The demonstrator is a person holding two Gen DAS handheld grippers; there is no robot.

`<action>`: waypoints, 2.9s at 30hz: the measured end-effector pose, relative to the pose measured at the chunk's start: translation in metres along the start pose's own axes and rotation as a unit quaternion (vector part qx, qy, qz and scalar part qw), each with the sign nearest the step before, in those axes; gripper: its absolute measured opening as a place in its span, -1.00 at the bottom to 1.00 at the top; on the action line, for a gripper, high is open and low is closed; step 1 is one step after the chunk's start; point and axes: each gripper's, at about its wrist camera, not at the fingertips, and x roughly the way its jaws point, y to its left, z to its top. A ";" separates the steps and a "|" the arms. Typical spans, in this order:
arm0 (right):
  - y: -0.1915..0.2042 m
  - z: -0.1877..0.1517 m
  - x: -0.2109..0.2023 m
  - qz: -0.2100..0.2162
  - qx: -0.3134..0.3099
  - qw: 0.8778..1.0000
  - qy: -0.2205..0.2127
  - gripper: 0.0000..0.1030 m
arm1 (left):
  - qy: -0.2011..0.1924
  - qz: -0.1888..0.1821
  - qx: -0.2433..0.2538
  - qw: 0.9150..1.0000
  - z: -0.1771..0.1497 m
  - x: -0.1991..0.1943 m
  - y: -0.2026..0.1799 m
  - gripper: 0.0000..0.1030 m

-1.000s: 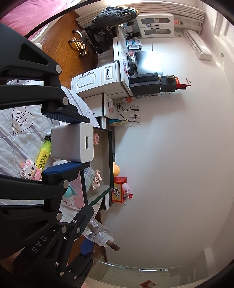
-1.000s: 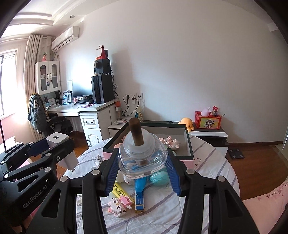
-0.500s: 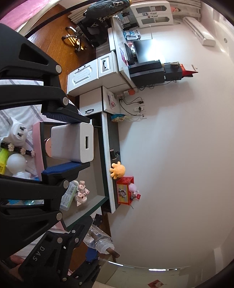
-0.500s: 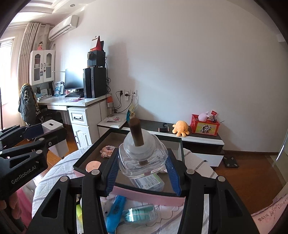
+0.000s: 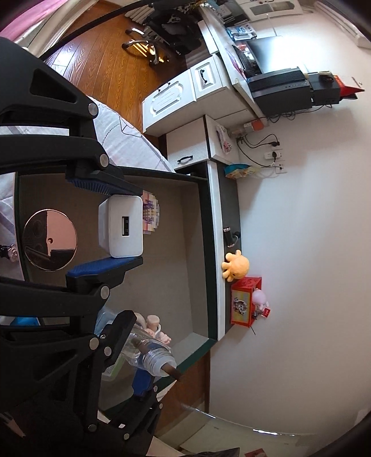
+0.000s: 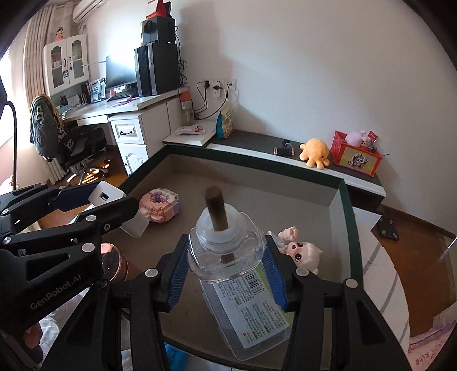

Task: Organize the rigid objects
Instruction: 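Lower the charger and glass bottle into the pink box and open both tools, then withdraw both tools from the pink box back over the bed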

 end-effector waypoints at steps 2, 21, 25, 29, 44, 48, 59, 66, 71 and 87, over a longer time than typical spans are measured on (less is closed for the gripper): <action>0.000 0.001 0.008 0.002 -0.002 1.000 0.010 0.00 | 0.004 0.005 0.001 1.000 -0.002 0.003 0.000 -0.22; 0.014 -0.015 -0.075 0.011 0.009 0.999 -0.035 0.54 | -0.102 0.050 -0.013 0.994 -0.030 -0.127 0.019 0.86; 0.017 -0.033 -0.139 0.003 0.037 0.995 -0.093 0.60 | -0.144 0.078 -0.006 0.986 -0.051 -0.184 0.013 1.00; 0.032 -0.056 -0.195 -0.006 0.047 0.988 -0.144 0.68 | -0.176 0.076 -0.006 0.982 -0.076 -0.236 0.002 1.00; 0.071 -0.119 -0.319 -0.039 0.058 0.973 -0.222 1.00 | -0.243 0.093 -0.018 0.965 -0.134 -0.351 -0.021 1.00; 0.080 -0.126 -0.337 -0.045 0.052 0.969 -0.236 1.00 | -0.252 0.096 -0.025 0.963 -0.142 -0.364 -0.022 1.00; 0.094 -0.134 -0.364 -0.055 0.041 0.964 -0.258 1.00 | -0.256 0.094 -0.032 0.962 -0.151 -0.378 -0.020 1.00; 0.093 -0.137 -0.361 -0.060 0.044 0.966 -0.248 1.00 | -0.244 0.090 -0.028 0.965 -0.152 -0.370 -0.025 1.00; 0.090 -0.138 -0.358 -0.063 0.049 0.967 -0.241 1.00 | -0.238 0.090 -0.024 0.967 -0.152 -0.365 -0.028 1.00; 0.082 -0.136 -0.334 -0.061 0.054 0.973 -0.215 1.00 | -0.209 0.089 -0.023 0.974 -0.153 -0.336 -0.025 1.00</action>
